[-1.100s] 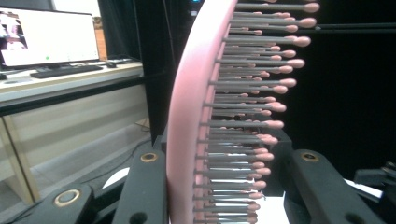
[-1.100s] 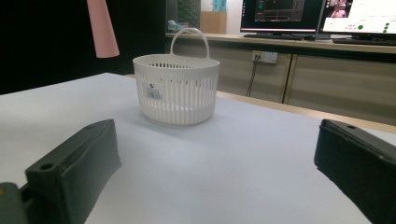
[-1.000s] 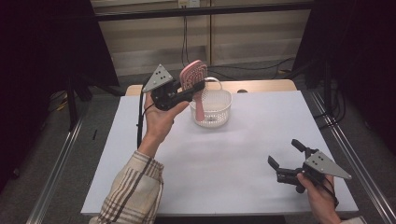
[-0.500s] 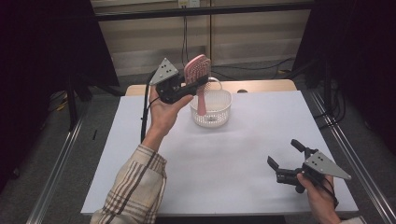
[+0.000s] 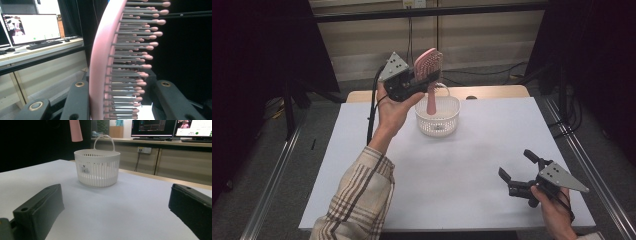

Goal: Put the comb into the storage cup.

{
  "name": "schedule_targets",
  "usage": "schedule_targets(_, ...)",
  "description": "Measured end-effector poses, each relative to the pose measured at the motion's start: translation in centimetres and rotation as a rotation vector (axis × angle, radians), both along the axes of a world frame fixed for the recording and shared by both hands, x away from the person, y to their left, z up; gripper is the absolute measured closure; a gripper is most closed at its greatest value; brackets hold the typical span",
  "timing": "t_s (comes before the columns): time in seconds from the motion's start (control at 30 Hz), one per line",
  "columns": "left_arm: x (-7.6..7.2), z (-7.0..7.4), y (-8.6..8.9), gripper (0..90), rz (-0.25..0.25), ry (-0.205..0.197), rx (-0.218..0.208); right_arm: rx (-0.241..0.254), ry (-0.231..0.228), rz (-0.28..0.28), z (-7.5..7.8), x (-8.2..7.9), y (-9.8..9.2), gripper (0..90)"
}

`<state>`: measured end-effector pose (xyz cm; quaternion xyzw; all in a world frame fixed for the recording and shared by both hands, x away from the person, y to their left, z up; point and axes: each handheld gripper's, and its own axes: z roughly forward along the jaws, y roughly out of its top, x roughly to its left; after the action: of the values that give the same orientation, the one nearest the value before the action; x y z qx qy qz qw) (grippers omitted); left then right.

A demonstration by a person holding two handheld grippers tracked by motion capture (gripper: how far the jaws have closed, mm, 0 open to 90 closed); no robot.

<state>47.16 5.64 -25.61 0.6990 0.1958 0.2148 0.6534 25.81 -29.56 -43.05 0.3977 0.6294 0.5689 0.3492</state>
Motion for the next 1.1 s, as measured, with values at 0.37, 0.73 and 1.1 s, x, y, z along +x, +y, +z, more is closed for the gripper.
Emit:
schedule_targets(0.37, 1.6, -0.6, -0.9, 63.1, 0.047, 0.008, 0.017, 0.001, -0.002, 0.005, 0.0, 0.0, -0.1, 0.0)
schedule_targets(0.73, 2.6, -1.1, -1.8, 63.1, 0.069, -0.011, 0.030, 0.009, -0.010, 0.007, 0.0, -0.1, -0.1, 0.0)
schedule_targets(1.1, 3.3, -3.6, -1.8, 63.2, 0.085, 0.022, 0.050, 0.007, 0.002, 0.022, -0.1, 0.0, -0.1, 0.0)
